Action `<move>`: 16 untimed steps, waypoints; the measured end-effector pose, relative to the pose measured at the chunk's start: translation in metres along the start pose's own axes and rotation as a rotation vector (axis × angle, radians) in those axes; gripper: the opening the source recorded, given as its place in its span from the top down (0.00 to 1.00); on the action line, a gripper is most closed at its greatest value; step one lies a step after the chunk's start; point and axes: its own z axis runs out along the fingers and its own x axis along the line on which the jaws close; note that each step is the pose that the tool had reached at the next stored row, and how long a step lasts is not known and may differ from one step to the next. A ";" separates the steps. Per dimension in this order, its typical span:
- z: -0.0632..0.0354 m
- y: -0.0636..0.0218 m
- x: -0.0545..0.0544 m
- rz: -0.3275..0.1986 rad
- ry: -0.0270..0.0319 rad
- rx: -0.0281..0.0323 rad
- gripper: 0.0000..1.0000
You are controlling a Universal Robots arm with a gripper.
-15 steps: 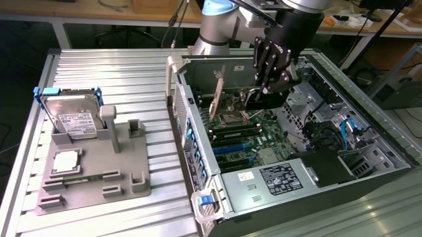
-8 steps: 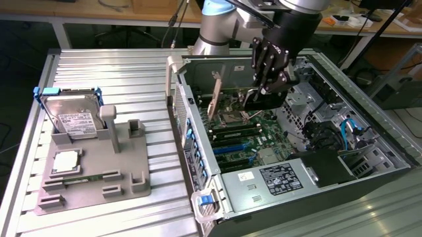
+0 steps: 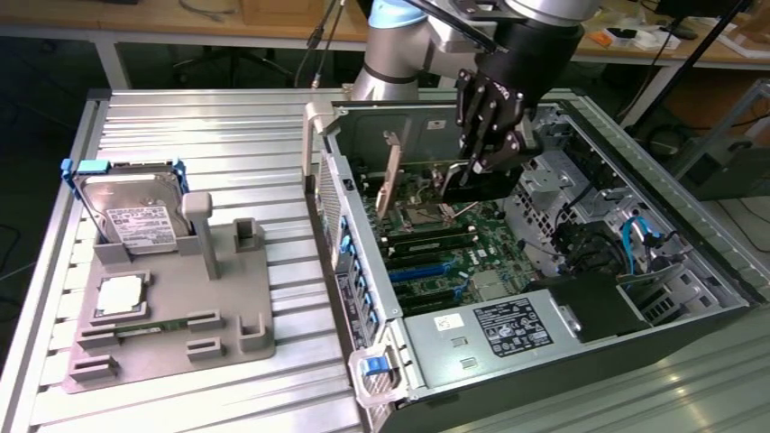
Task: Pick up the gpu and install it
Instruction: 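Insert the gpu into the slot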
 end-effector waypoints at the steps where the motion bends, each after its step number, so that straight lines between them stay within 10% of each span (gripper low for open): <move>1: 0.0002 0.0004 0.000 0.000 -0.0001 0.0001 0.73; 16: 0.0019 0.0061 0.000 0.000 0.0000 0.0000 0.73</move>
